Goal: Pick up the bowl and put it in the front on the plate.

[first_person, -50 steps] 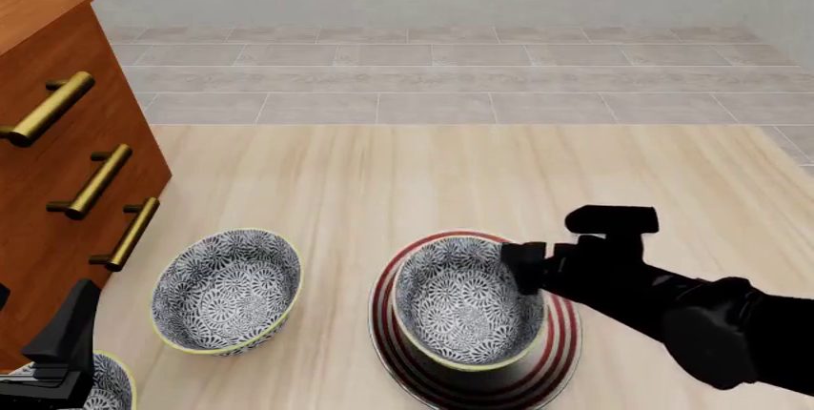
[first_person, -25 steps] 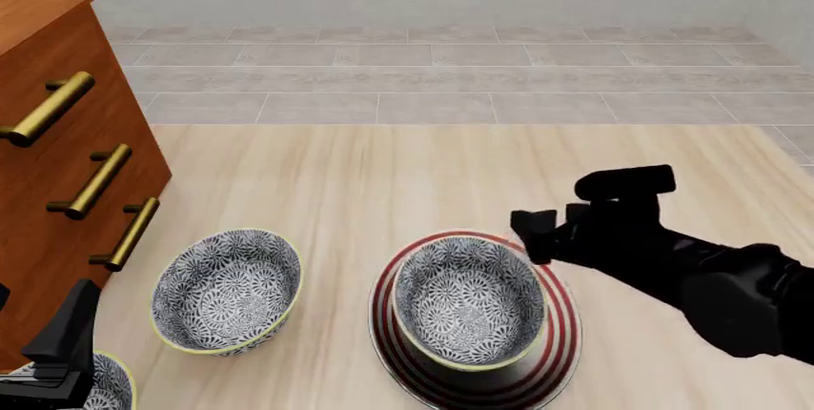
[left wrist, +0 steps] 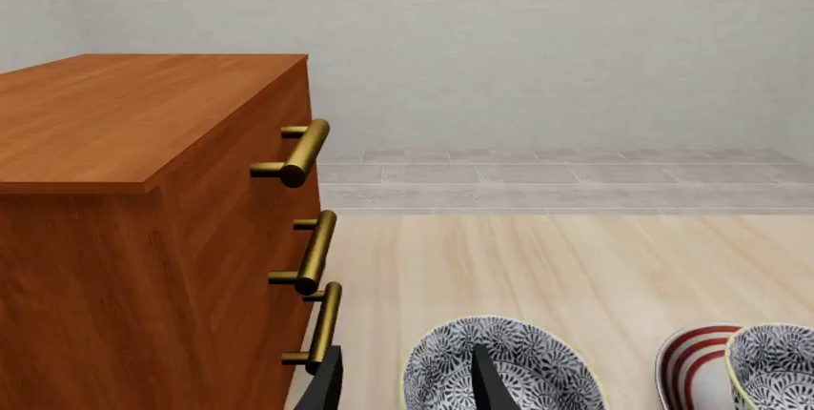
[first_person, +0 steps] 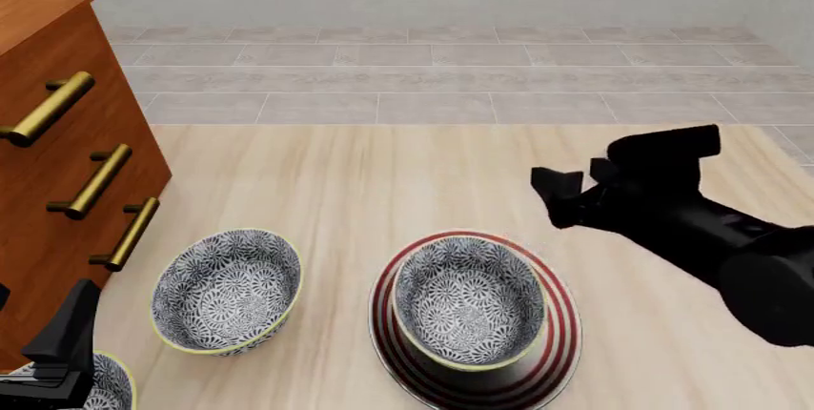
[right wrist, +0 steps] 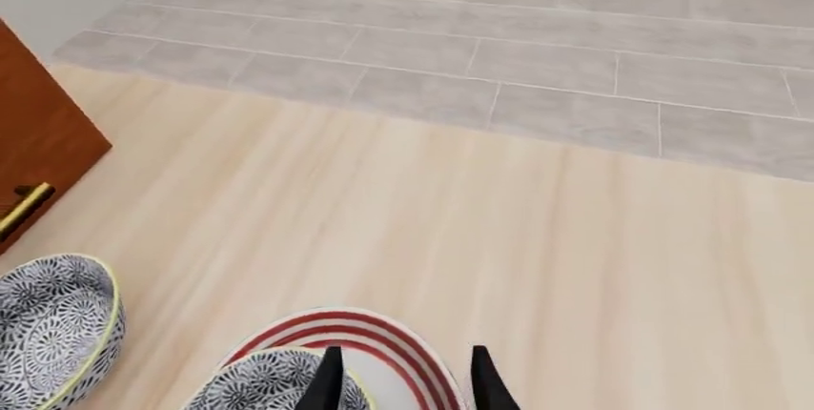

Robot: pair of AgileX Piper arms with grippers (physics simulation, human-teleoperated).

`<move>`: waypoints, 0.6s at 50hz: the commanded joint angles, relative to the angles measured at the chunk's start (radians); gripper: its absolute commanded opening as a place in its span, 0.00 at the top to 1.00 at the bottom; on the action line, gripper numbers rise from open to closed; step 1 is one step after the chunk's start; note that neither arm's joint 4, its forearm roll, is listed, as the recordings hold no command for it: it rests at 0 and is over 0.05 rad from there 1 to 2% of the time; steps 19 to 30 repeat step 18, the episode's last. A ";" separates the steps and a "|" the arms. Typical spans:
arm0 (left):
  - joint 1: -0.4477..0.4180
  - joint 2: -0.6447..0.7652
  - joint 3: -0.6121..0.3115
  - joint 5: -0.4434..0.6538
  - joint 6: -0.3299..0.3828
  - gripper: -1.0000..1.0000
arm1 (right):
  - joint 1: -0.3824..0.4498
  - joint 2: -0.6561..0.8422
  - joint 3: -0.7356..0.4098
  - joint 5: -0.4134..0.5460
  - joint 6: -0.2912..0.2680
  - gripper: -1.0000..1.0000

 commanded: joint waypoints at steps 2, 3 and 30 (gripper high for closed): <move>0.000 0.000 0.000 0.000 0.000 0.00 | -0.017 -0.139 0.025 -0.042 -0.024 0.00; 0.000 0.000 0.000 0.000 0.000 0.00 | -0.022 -0.149 0.027 -0.044 -0.027 0.00; 0.000 0.000 0.000 0.000 0.000 0.00 | -0.028 -0.209 -0.042 -0.159 -0.120 0.00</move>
